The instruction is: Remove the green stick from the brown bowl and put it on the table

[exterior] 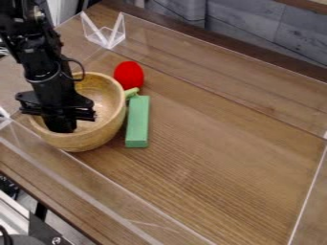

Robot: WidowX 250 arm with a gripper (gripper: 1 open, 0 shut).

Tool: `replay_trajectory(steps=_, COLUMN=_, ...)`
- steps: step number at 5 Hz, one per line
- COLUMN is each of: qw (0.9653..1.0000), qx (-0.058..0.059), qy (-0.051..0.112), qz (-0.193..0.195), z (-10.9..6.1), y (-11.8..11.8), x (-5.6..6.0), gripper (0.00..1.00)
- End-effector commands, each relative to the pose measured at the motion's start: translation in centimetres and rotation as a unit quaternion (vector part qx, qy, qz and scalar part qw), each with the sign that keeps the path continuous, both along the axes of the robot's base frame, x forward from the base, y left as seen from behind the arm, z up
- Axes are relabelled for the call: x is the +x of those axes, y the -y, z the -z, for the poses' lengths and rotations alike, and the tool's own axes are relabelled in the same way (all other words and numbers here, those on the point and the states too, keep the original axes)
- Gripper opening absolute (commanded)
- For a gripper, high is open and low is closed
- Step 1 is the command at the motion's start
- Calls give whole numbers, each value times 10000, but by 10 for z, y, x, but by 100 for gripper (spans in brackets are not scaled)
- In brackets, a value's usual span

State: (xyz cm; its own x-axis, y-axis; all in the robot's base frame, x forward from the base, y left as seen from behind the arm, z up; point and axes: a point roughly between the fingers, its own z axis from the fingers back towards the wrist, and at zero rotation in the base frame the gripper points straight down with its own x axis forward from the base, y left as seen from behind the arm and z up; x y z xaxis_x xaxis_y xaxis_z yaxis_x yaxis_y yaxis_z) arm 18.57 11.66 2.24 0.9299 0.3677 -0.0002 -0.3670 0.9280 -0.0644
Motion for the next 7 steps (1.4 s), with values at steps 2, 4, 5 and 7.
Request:
replay_trajectory(steps=2, qw=9994, qx=-117, qy=-312, qz=-7, z=14, y=-22, x=-6, gripper=0)
replay_trajectory(steps=4, qw=9989, qx=-122, qy=-416, qz=173, z=15, y=-26, x=-12, gripper=0)
replay_trajectory(steps=5, qw=9983, qx=-123, qy=-465, qz=341, z=15, y=-18, x=-19, gripper=0)
replay_trajectory(steps=7, qw=9980, qx=-164, qy=-554, qz=256, z=14, y=-10, x=-30, gripper=0)
